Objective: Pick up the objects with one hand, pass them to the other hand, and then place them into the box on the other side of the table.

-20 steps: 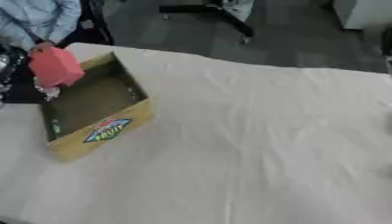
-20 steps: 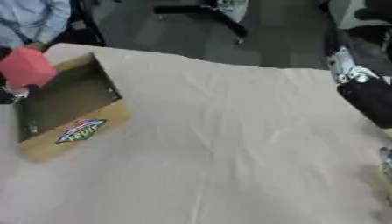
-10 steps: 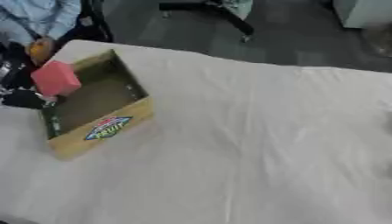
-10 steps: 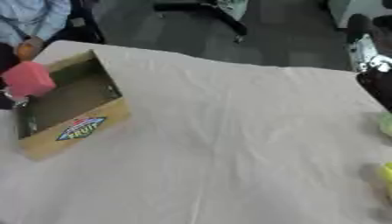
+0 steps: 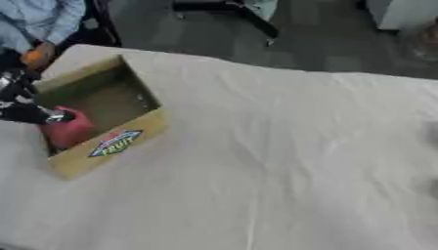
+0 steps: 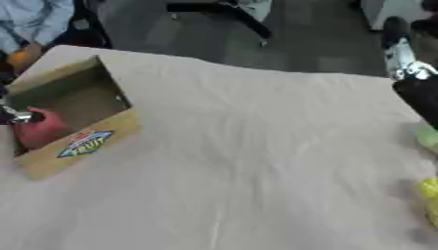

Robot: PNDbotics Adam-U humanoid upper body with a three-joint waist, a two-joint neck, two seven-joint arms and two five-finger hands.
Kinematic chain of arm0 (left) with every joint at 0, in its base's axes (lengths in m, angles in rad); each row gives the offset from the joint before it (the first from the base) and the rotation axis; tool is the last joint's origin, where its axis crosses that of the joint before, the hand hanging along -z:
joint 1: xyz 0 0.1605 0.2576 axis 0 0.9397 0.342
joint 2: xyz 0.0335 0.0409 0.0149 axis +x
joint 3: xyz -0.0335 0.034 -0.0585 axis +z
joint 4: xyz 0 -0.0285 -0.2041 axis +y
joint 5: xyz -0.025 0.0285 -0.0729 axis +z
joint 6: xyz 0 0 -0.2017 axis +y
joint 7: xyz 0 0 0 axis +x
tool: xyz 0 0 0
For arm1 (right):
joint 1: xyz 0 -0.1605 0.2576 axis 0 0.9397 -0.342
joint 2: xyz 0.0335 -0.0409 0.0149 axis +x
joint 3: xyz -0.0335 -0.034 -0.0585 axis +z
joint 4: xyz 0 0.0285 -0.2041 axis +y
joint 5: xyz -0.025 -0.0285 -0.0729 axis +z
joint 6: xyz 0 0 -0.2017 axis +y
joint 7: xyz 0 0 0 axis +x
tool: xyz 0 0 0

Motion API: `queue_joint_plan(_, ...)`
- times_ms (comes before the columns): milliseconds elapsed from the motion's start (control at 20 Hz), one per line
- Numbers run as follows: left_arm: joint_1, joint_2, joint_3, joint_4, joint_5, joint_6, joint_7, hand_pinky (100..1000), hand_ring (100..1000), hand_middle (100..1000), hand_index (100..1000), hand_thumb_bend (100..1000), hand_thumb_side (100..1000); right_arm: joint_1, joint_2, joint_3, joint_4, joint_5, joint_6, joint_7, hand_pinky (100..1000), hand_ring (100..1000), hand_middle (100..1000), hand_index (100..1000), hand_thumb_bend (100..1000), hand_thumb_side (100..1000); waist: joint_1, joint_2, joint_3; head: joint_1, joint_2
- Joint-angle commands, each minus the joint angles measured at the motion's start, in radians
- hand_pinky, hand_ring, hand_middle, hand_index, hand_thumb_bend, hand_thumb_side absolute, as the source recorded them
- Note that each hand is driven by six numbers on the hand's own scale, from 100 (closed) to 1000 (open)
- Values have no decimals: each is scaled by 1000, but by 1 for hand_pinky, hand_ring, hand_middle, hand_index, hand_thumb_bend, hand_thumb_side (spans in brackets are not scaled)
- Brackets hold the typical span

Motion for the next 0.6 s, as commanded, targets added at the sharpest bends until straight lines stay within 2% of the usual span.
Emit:
queue_joint_plan(50,-18,27,16,-3,-4,4,1,616,675,569,847,917,267,-12,-25,-11,-11,-1,2,-2,810,692,720,820,367,494,6,-26,0,-7,9)
queue_joint_plan(250,-19,27,19,-8,4,-3,-5,620,686,584,869,987,350,-14,-24,-10,-11,-1,2,-2,810,691,719,819,369,494,9,-27,0,-17,18)
queue_joint_plan(400,-20,28,23,-13,3,-9,-10,614,683,581,867,983,345,-14,-22,-10,-11,0,2,-1,809,691,719,819,370,494,11,-27,0,-21,16)
queue_joint_plan(450,-21,27,26,-15,7,-11,-9,609,681,578,859,973,332,-14,-23,-10,-11,1,2,-1,809,691,719,819,370,494,12,-27,0,-21,17)
queue_joint_plan(500,-21,26,32,-19,14,-11,-4,592,669,570,837,910,336,-12,-23,-11,-10,2,2,-2,809,690,718,819,368,494,12,-27,0,-25,21)
queue_joint_plan(600,-18,22,49,-44,45,-12,30,568,641,548,822,849,375,-8,-24,-17,-9,4,4,-7,809,691,719,818,365,495,11,-27,0,-58,27)
